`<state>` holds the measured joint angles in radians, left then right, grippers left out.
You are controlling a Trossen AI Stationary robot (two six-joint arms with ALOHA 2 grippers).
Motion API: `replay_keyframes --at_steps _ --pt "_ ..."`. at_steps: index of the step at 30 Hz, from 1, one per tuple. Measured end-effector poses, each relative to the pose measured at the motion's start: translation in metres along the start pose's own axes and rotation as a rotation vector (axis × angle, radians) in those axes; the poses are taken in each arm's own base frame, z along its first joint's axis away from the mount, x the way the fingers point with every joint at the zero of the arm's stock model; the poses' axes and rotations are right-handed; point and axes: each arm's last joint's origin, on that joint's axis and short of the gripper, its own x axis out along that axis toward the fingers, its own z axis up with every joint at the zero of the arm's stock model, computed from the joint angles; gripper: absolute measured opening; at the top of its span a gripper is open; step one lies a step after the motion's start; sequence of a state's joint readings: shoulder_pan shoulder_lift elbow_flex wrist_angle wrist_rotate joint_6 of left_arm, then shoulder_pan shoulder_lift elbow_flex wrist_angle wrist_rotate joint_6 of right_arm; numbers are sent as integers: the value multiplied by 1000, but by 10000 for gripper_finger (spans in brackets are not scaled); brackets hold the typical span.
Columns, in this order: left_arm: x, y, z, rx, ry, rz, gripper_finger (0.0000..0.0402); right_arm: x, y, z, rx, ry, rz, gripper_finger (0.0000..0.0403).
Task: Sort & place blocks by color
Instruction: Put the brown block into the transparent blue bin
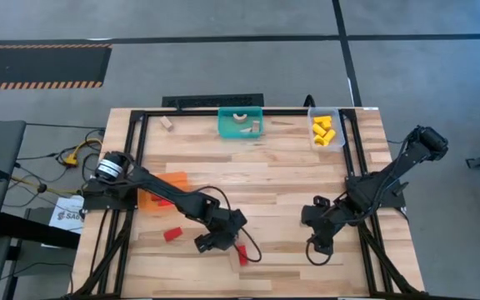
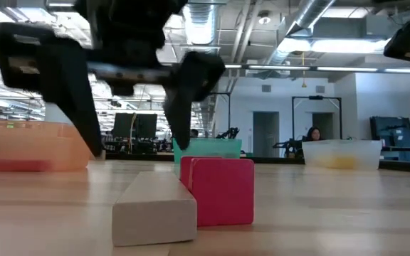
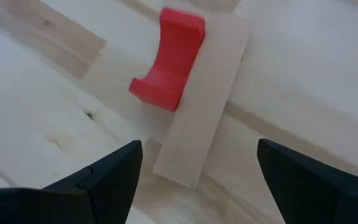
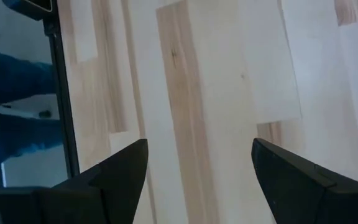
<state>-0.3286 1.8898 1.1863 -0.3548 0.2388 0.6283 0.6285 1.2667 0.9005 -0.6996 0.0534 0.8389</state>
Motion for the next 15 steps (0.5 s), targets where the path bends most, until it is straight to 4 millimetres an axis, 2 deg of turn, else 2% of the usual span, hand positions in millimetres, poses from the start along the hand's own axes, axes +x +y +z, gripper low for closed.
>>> replay_keyframes --at_steps 6,12,15 --pt "28 14 -12 -34 3 -15 306 0 -1 3 13 -17 -2 304" --pt "33 19 -11 -41 -3 -76 306 0 -2 4 17 -35 -12 304" --pt "32 19 -14 -48 -8 -114 290 0 -2 4 17 -33 -15 304"
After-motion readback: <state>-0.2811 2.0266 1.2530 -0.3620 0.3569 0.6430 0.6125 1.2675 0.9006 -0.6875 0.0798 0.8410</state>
